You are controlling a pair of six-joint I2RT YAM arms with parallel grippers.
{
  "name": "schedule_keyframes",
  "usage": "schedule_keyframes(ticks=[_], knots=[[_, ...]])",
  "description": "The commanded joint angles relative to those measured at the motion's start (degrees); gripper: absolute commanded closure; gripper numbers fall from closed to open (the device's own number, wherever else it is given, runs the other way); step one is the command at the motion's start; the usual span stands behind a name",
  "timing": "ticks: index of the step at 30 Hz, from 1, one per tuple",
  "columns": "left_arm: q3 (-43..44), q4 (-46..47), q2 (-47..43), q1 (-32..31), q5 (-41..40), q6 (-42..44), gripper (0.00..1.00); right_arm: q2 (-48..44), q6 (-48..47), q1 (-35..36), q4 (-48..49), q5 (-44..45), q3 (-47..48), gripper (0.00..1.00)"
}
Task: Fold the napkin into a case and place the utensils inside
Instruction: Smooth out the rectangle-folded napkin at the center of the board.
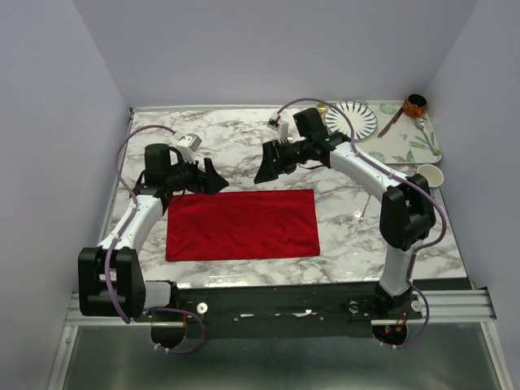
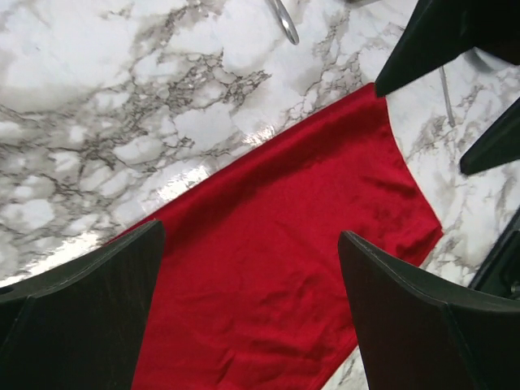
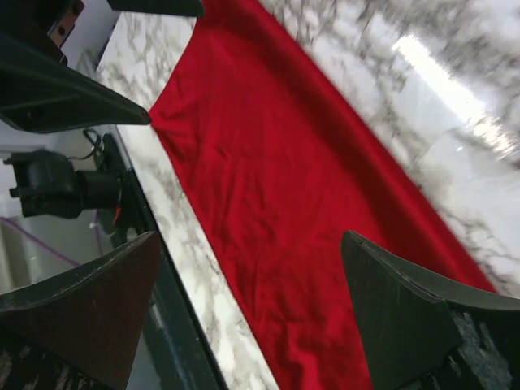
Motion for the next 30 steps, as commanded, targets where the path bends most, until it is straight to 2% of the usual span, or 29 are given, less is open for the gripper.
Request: schedule_keyframes(ticks=[1,9,20,30], knots=[[-1.74,5.95,4.70,0.15,5.32,-7.02,0.01,3.56,5.56,-0.81,5.05,-10.35,-3.17,0.00],[-4.02,9.29,10.15,0.15,7.69,-7.90,0.01,11.29,12.51,-4.33,13.57,-17.66,-5.81,0.00],[-4.28,16.67,22.53,1.82,12.53,-13.69,0.01,17.80,13.04,-7.93,16.13,-19.15,-10.11,0.00],[-5.60,21.32,25.97,4.46,16.91,-17.56,0.01,21.58,14.98,-11.19,16.31,-21.08,-11.08,0.00]])
